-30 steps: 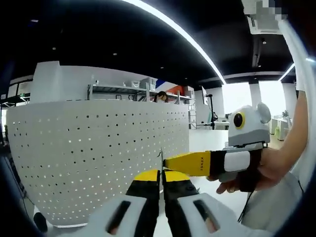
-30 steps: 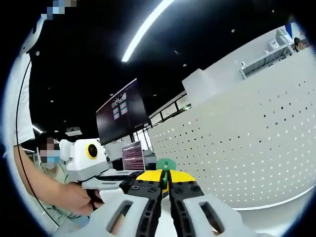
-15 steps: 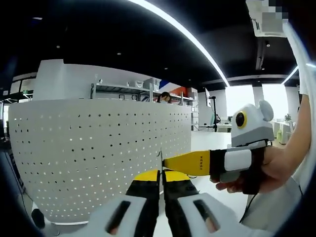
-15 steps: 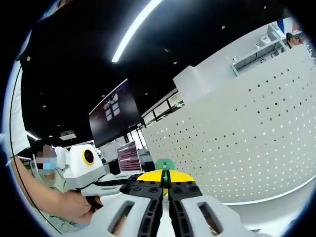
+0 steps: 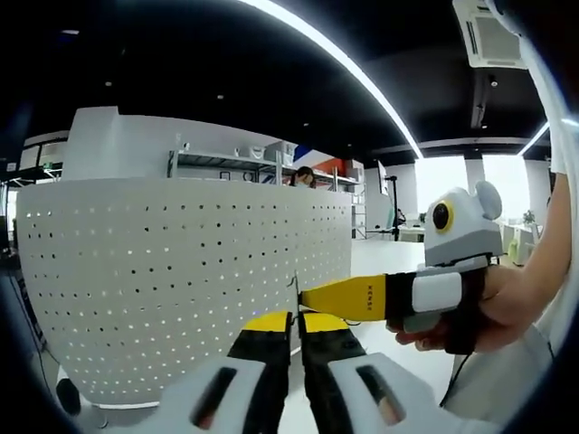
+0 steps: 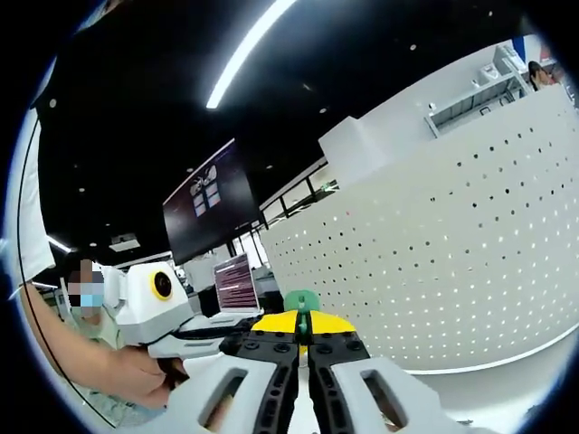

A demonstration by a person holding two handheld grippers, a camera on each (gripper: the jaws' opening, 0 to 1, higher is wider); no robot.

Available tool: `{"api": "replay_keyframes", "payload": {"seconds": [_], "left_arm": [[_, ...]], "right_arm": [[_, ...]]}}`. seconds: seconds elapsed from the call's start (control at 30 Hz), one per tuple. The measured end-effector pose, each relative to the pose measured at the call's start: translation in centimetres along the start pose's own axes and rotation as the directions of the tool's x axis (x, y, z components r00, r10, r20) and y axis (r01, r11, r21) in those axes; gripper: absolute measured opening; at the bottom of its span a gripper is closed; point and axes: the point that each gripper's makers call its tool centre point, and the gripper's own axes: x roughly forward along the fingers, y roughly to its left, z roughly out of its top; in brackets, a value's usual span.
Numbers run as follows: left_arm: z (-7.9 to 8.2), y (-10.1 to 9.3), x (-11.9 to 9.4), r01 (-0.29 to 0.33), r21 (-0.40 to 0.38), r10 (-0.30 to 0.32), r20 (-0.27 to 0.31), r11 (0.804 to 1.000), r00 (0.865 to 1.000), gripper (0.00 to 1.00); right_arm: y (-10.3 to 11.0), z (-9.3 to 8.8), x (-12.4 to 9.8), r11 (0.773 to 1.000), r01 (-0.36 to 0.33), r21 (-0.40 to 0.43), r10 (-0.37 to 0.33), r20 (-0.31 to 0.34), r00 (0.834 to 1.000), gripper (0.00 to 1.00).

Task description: Insert the hook assembly into the mounting plate slot until the hook locks in place.

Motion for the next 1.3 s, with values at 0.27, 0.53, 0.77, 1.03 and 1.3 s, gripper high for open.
{"api": "replay_keyframes", "payload": {"seconds": [0.27,0.53,0.77,1.03,1.3], "left_arm": [[-0.8,0.4,-0.1,-0.017,-0.001,0.017,-0.049,1.000,0.999,0.30],[-1.5,-0.2,0.4,-0.004,0.004,0.004,-0.074,1.000,0.997,0.63],[-2.1,-0.1,0.4,-0.008,0.057,0.013,-0.090,0.998,0.996,0.79],[-2.2,0.1,0.4,-0.021,0.078,0.028,-0.088,0.997,0.996,0.85],[-2.7,0.7,-0.2,-0.038,0.060,0.044,-0.093,0.997,0.995,0.84]], "right_arm": [[-0.1,-0.2,-0.1,1.000,0.000,0.016,0.000,-0.001,1.000,0.00],[-0.1,-0.6,0.0,1.000,-0.003,0.020,0.003,-0.010,1.000,0.00],[-0.5,-0.5,-0.1,1.000,0.007,0.023,-0.007,-0.010,1.000,0.00],[-0.5,-0.6,0.0,1.000,0.010,0.026,-0.009,-0.014,1.000,0.00],[-1.2,0.6,-0.2,0.998,0.040,-0.057,-0.041,-0.015,0.999,0.00]]}}
